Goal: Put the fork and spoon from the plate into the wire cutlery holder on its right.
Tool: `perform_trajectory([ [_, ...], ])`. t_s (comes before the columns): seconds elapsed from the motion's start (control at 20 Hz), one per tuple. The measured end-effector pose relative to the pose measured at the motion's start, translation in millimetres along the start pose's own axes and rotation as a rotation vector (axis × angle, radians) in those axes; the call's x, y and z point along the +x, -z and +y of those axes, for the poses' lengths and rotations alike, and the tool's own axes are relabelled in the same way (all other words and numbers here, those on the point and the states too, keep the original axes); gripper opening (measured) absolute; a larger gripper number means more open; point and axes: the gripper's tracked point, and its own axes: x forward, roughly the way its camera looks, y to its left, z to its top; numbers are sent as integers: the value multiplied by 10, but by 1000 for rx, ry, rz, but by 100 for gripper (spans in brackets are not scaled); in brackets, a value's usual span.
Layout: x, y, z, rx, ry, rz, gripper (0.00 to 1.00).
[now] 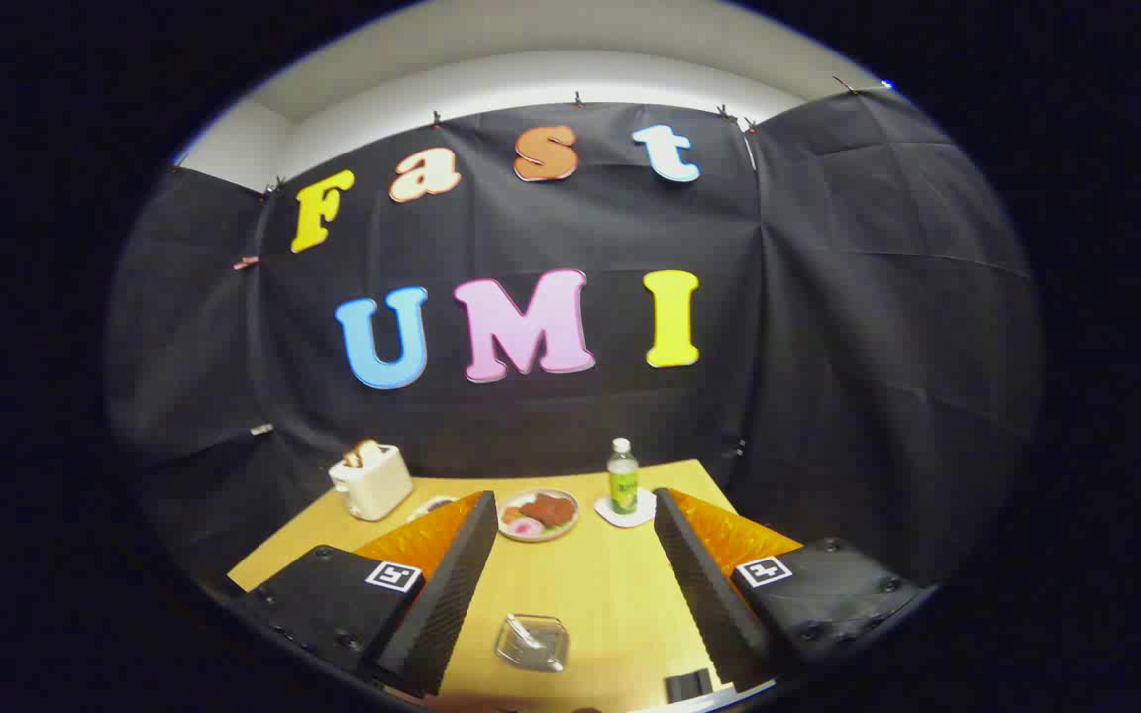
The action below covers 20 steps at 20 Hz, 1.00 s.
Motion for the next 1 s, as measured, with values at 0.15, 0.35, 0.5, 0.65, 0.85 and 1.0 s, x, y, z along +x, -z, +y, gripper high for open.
perform_trajectory([
  [0.15,62,-142,402,-46,-72,-55,99],
  [0.35,-99,-397,867,-26,-133,-179,99],
  [0.5,-127,-306,1027,-9,-118,-192,99],
  [0.65,-29,-73,1044,-10,-55,-81,99],
  [0.85,55,-55,1084,-41,49,-80,99],
  [1.0,64,253,1224,-83,62,-18,99],
])
